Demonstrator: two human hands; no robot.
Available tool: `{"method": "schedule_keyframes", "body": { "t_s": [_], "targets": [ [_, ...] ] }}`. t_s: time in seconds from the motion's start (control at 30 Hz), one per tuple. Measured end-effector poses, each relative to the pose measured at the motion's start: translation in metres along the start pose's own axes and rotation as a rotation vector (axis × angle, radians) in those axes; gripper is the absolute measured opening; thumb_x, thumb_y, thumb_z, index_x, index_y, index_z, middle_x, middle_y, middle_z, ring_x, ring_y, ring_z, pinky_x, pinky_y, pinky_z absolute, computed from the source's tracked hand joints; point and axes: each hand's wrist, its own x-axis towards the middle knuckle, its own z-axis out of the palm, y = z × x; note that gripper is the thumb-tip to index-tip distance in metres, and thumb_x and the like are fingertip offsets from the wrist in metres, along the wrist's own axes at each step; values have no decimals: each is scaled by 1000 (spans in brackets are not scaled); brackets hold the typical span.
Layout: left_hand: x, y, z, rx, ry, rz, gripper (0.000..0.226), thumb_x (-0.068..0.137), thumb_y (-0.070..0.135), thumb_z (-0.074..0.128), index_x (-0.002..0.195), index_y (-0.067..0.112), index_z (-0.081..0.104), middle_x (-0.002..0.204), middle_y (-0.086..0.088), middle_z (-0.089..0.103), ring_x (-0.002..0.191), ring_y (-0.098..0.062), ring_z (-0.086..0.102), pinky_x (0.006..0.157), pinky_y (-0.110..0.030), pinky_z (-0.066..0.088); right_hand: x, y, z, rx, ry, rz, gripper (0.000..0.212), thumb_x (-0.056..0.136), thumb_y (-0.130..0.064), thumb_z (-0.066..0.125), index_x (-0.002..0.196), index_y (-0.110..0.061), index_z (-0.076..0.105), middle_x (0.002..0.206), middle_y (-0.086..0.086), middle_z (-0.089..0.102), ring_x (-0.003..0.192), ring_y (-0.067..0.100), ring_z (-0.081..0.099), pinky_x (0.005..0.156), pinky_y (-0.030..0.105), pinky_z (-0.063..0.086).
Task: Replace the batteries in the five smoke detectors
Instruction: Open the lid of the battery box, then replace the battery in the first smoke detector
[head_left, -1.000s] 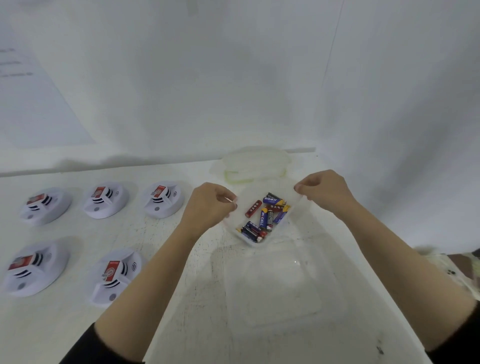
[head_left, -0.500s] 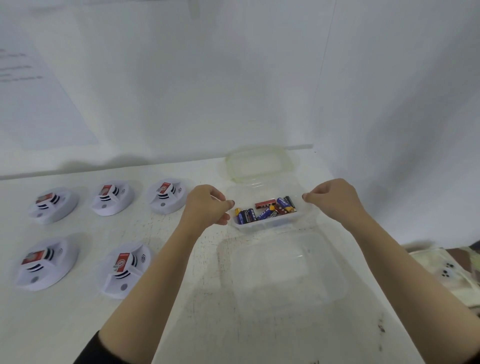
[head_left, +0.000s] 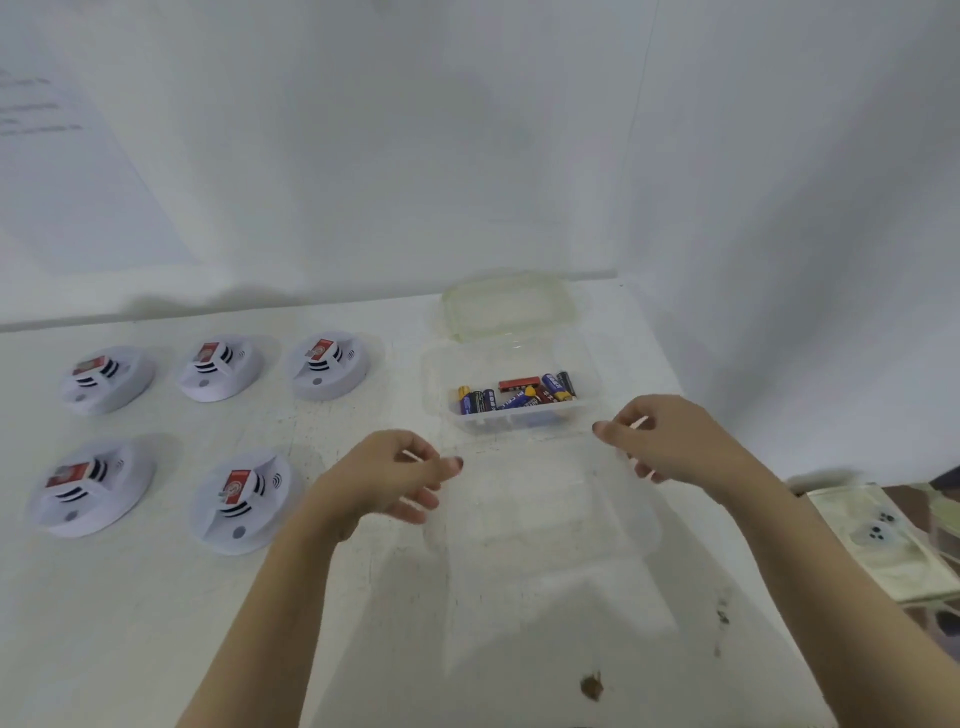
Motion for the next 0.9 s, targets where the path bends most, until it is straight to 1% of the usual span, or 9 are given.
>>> {"method": "schedule_keyframes", "body": {
  "t_s": [0.1, 0.17, 0.27, 0.4, 0.57, 0.67, 0.77, 0.83, 0.9],
  "targets": [
    [-14, -11, 9, -48, 34, 36, 16, 84, 19, 73, 89, 6, 67, 81, -6, 69, 68, -15, 65, 58, -26, 55, -19, 5, 3, 25, -34, -49, 23, 85, -32, 64, 81, -10, 65, 76, 7, 68, 56, 12, 60, 54, 26, 52],
    [-16, -13, 17, -117, 138, 72, 10, 84, 16, 72, 85, 6, 69, 79, -6, 70, 65, -15, 64, 55, -24, 54, -25, 9, 5, 25, 22, -93, 23, 85, -28, 63, 75, -7, 67, 67, 5, 67, 55, 11, 58, 63, 30, 54],
    [-17, -12, 27, -203, 267, 114, 8, 86, 11, 69, 79, 6, 70, 78, -10, 68, 64, -18, 61, 50, -21, 52, -32, 12, 7, 33, 86, -120, 27, 85, -27, 63, 71, -4, 67, 57, 2, 62, 55, 11, 56, 66, 29, 51],
    [-18, -12, 38, -258, 368, 141, 11, 86, 10, 69, 75, 8, 69, 74, -8, 67, 63, -18, 60, 46, -19, 50, -35, 16, 11, 102, 135, -149, 29, 85, -26, 63, 71, 0, 66, 63, 10, 65, 57, 15, 57, 67, 33, 53],
    [-19, -14, 41, -270, 395, 159, 12, 87, 15, 68, 77, 9, 69, 74, -7, 67, 63, -18, 61, 46, -19, 50, -33, 18, 17, 95, 172, -141, 29, 87, -30, 62, 71, -6, 65, 65, 1, 60, 64, 17, 56, 68, 33, 49],
    [-21, -18, 36, -257, 415, 183, 11, 89, 19, 67, 79, 14, 68, 77, -5, 69, 62, -14, 63, 51, -21, 52, -34, 13, 21, -60, 235, -158, 25, 89, -40, 56, 93, -17, 65, 90, -3, 63, 83, 14, 56, 70, 25, 37],
    [-28, -29, 23, -241, 561, 235, 4, 90, 17, 65, 86, 17, 68, 79, -1, 69, 63, -10, 63, 50, -17, 51, -38, -3, 32, -162, 430, -323, 27, 89, -33, 57, 109, -16, 61, 107, 2, 60, 101, 21, 51, 74, 22, 30],
    [-34, -40, 10, -202, 727, 307, 6, 89, 13, 65, 90, 18, 67, 79, 1, 67, 65, -8, 61, 54, -15, 50, -44, -23, 46, -90, 497, -499, 19, 87, -22, 60, 104, -16, 63, 104, 0, 61, 96, 18, 48, 73, 14, 26],
    [-39, -57, -7, -143, 883, 366, 11, 88, 9, 65, 92, 19, 66, 80, 3, 65, 67, -2, 58, 61, -10, 47, -53, -49, 64, 13, 447, -629, 11, 87, -18, 60, 97, -18, 64, 98, -9, 59, 92, 10, 47, 77, 6, 28]
  ]
}}
